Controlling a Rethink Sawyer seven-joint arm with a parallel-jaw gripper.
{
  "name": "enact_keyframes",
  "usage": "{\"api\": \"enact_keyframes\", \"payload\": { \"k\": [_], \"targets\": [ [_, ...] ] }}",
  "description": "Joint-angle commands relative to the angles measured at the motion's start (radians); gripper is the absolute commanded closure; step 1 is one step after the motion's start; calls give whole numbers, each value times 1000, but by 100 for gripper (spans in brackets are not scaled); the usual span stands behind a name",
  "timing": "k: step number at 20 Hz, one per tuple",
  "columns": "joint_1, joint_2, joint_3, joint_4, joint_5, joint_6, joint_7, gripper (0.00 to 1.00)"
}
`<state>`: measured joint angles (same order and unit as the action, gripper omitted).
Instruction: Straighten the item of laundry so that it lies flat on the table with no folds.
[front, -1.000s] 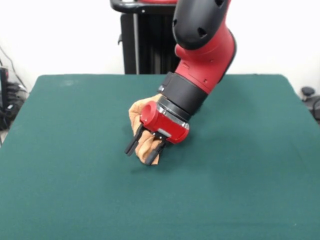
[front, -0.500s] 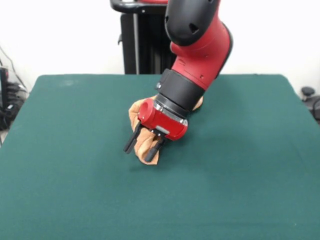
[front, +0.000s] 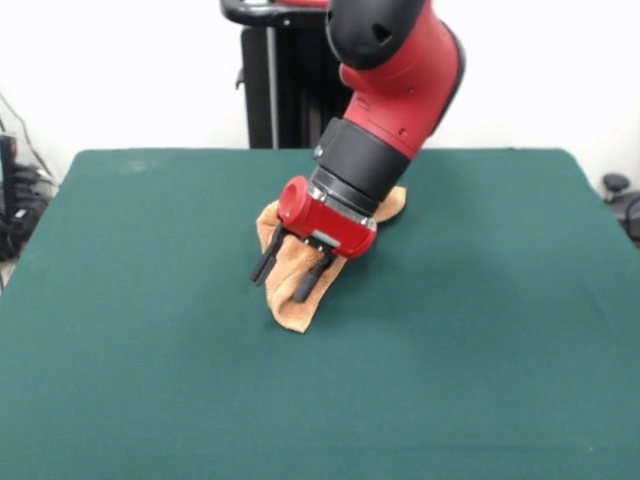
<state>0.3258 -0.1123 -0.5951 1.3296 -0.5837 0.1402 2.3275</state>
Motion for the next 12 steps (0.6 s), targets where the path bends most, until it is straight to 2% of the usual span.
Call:
{"api": "enact_keyframes", "payload": {
  "k": [1, 12],
  "targets": [
    [-8, 17, 165, 80, -20, 64, -32, 0],
    [19, 119, 120, -3, 1, 78, 22, 0]
  ]
}}
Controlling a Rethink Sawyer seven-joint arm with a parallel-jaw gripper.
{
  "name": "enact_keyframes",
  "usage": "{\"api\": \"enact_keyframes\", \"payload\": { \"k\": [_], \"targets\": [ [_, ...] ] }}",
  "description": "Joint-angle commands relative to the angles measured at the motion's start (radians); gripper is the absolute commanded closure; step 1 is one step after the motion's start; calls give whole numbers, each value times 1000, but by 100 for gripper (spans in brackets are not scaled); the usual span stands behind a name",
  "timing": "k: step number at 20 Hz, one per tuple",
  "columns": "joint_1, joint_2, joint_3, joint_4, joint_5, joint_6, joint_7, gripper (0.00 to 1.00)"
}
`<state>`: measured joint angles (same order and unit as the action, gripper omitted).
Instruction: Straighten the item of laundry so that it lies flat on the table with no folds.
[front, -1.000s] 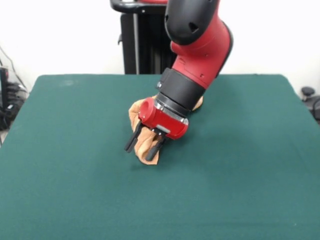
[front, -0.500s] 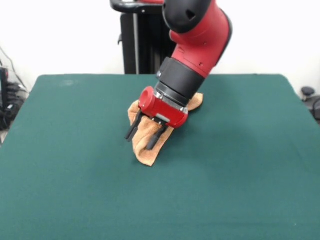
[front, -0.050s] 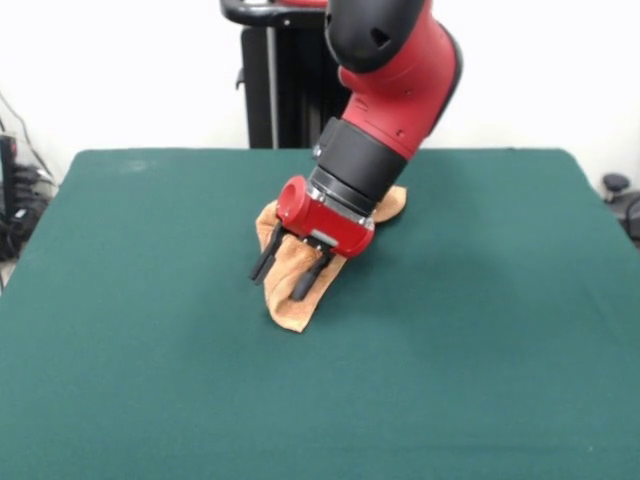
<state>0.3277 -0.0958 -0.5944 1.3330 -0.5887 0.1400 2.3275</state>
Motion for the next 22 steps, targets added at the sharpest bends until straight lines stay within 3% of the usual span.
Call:
{"api": "enact_keyframes", "payload": {
  "k": [1, 14, 15, 22],
  "targets": [
    [19, 110, 117, -14, 10, 82, 27, 0],
    [51, 195, 71, -60, 47, 51, 104, 0],
    [42, 187, 80, -50, 56, 47, 104, 100],
    [38, 180, 88, -47, 63, 70, 99, 100]
  ]
}}
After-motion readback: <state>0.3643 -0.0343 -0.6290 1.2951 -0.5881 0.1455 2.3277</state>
